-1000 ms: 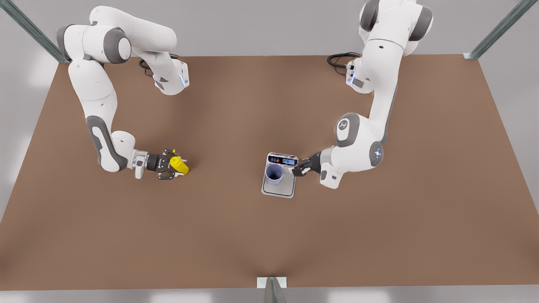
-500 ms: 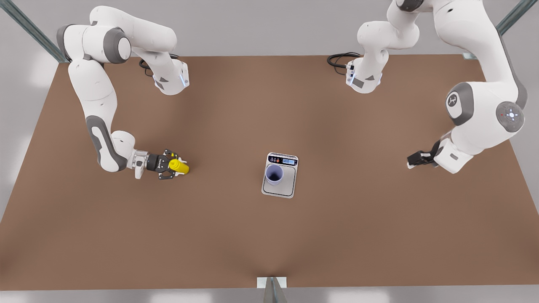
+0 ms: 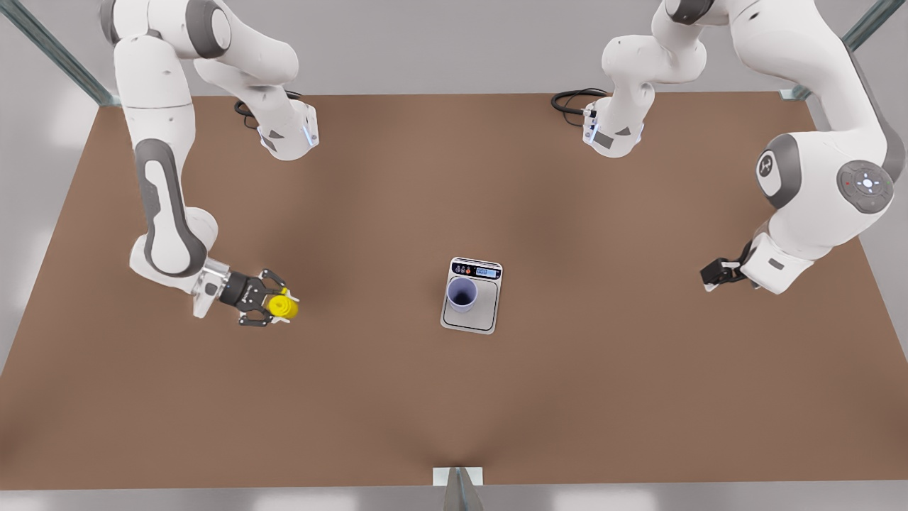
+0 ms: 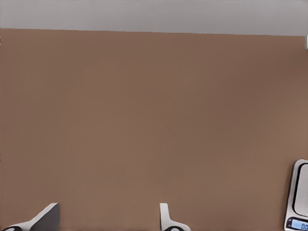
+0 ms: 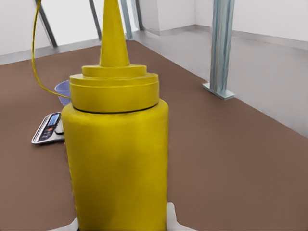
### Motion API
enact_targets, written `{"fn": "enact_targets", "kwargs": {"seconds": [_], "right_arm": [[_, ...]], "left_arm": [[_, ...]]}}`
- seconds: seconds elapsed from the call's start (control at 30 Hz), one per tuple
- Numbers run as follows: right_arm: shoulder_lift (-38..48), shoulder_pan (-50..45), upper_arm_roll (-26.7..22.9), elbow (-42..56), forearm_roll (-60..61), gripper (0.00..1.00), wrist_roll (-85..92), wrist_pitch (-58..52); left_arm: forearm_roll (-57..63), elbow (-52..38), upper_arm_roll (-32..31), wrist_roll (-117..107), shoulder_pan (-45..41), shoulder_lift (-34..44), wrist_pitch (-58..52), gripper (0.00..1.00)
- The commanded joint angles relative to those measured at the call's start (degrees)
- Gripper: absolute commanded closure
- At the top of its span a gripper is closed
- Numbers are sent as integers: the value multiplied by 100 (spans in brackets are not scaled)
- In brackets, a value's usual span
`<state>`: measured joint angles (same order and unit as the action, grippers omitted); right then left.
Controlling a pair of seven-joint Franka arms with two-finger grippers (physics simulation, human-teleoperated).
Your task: Move cup to the weight, pick up sauce bottle, pour sauce
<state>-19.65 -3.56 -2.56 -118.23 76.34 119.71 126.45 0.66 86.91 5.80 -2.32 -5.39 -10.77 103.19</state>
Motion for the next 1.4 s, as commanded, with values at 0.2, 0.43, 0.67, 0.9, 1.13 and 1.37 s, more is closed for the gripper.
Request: {"fn": "enact_targets", "kwargs": {"seconds": [0.2, 0.43, 0.67, 0.9, 1.13, 1.37], "right_arm": [[-13, -1815, -8, 301, -742, 42, -1037, 1777], [-487, -2861, 36, 1461, -6666, 42, -7312, 1945], [-909, -3511, 229, 2199, -7835, 41, -7331, 803], [-1050, -3582, 212, 3113, -8460, 41, -5854, -1641], [-1225, -3828, 194, 3333, -9594, 41, -6047, -2476], [-1507, -4065, 194, 3421, -10042, 41, -6170, -2476]], "left_arm": [[-14, -43, 8, 47, 47, -92, -1, 0], [-14, -43, 8, 56, 47, -92, 8, 0], [4, -51, 8, 82, 47, -92, 26, 0], [13, -51, 8, 91, 47, -92, 43, 0], [4, -51, 8, 100, 47, -92, 52, 0], [13, -139, 8, 100, 47, -92, 43, 0]]}}
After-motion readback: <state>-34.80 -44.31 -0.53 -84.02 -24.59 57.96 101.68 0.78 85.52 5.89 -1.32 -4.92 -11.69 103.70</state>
